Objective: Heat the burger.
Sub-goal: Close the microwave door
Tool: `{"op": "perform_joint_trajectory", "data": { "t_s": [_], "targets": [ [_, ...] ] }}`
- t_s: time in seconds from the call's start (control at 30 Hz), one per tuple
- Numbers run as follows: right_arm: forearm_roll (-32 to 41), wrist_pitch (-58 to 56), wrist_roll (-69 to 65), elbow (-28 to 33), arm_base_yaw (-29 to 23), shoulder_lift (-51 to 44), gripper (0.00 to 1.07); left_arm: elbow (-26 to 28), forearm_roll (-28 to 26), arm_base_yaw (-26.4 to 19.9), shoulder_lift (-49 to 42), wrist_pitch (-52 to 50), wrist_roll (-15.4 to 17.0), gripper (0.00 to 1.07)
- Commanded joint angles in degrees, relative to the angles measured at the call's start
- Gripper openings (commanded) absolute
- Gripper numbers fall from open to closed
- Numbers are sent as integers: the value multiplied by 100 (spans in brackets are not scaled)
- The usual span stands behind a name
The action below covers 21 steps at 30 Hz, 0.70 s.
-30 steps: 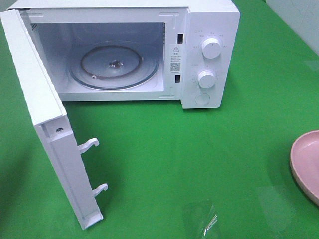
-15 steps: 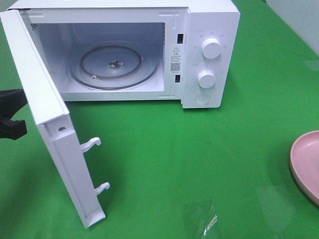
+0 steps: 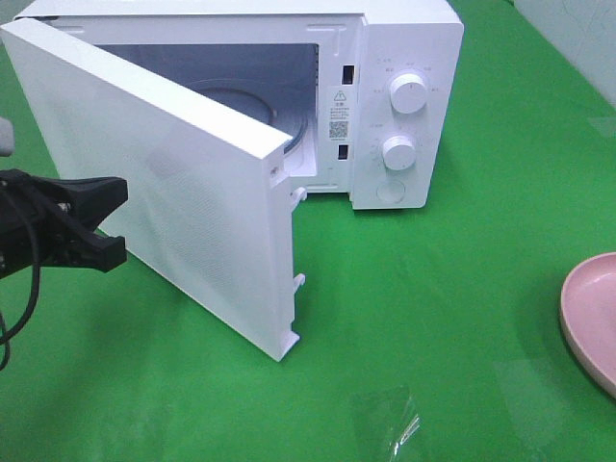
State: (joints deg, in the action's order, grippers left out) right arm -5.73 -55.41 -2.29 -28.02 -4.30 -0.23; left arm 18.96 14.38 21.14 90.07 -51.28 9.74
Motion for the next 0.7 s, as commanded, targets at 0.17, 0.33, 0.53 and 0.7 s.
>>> {"op": "perform_joint_trajectory", "data": {
  "t_s": [0.17,0.33,0.53,0.7],
  "targets": [
    [17,52,52,6,29,-149,75,481,-842,510,309,-57,-120,0],
    [17,52,52,6,29,-149,75,940,-1083,848,682,-40,-378,0],
    [17,52,52,6,29,-149,75,1381,-1243,1094,968,126,-413,0],
    [17,52,52,6,29,-149,75,1937,-1501,1283,1318,281,-458,0]
  ]
}}
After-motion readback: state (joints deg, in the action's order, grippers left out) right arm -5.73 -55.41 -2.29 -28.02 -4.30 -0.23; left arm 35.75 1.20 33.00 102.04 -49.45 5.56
